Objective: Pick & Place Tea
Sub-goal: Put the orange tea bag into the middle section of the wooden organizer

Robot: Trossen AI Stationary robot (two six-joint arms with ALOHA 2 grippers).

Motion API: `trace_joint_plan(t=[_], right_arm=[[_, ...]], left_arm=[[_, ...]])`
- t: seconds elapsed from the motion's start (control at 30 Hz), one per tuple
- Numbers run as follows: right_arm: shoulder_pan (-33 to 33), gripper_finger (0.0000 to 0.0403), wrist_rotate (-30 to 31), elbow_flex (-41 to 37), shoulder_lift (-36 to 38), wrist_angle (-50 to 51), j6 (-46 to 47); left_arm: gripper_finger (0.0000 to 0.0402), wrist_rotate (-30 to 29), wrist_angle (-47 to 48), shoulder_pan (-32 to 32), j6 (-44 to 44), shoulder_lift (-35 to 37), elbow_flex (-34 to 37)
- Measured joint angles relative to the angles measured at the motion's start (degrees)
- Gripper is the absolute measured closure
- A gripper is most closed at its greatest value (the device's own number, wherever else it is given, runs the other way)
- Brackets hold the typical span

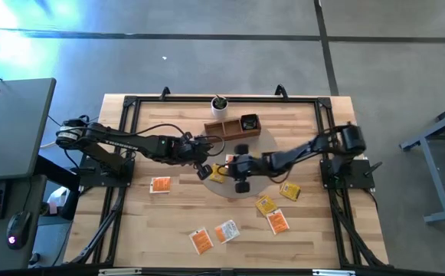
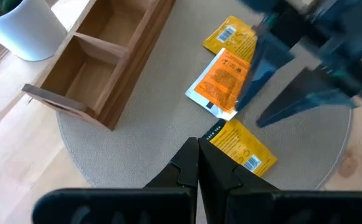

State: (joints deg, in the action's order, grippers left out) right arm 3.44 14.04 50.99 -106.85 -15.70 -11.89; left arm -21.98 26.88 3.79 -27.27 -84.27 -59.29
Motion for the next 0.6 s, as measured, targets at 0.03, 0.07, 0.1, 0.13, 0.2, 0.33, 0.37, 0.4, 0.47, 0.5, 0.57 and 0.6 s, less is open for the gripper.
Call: trace_joint_plan(t=[0.03, 0.07, 0.1, 0.13, 0.2, 0.33, 0.37, 0.4, 0.47, 0.5, 0.57, 0.6], right_arm=[[0.0, 0.0272, 0.7, 0.9, -1.2, 0.4, -0.3], [0.0, 0.0272, 1.5, 1.6, -2.4, 0.7, -0.6], [-0.1, 0.0272, 2.3, 2.2, -3.5, 1.2, -0.8], [-0.3, 0.0272, 2.6, 2.8, -4.3, 1.7, -0.9], [-0.6, 0.0272, 2.6, 3.5, -5.4, 2.0, -0.9], [-1.1, 0.0272, 4.5, 3.8, -5.9, 2.2, -0.8], [-1.2, 0.0273, 5.3, 3.8, -5.9, 2.2, -0.6], [-1.2, 0.0274, 5.9, 3.8, -5.9, 2.3, -0.7], [-1.2, 0.0278, 5.9, 3.8, -5.9, 2.4, -1.4], [-1.3, 0.0281, 5.4, 3.8, -5.9, 2.6, -1.6], [-1.5, 0.0289, 4.8, 3.8, -5.9, 3.1, -1.1], [-1.6, 0.0295, 4.7, 3.8, -5.9, 3.4, -0.8]], left_arm=[[0.0401, 0.0, 0.3, 0.0, 0.0, 0.0, 0.0], [0.0402, 0.0, 0.4, 0.0, 0.0, 0.0, 0.0], [0.0402, 0.2, 0.3, 0.0, 0.0, 0.0, 0.0], [0.0402, 0.3, 0.4, 0.0, 0.0, 0.0, 0.0], [0.0402, 0.3, 0.7, 0.0, 0.0, 0.0, 0.0], [0.0402, 0.2, 1.8, 0.0, 0.1, 0.0, 0.0], [0.0402, 0.1, 2.1, 0.0, 0.1, 0.0, 0.0], [0.0402, 0.0, 2.3, 0.0, 0.1, 0.0, 0.0], [0.0402, 0.0, 2.5, 0.0, 0.1, 0.0, 0.0], [0.0402, 0.0, 2.8, 0.0, 0.1, 0.0, 0.0], [0.0402, 0.0, 3.3, 0.0, 0.1, 0.0, 0.0], [0.0402, 0.0, 3.5, 0.0, 0.1, 0.0, 0.0]])
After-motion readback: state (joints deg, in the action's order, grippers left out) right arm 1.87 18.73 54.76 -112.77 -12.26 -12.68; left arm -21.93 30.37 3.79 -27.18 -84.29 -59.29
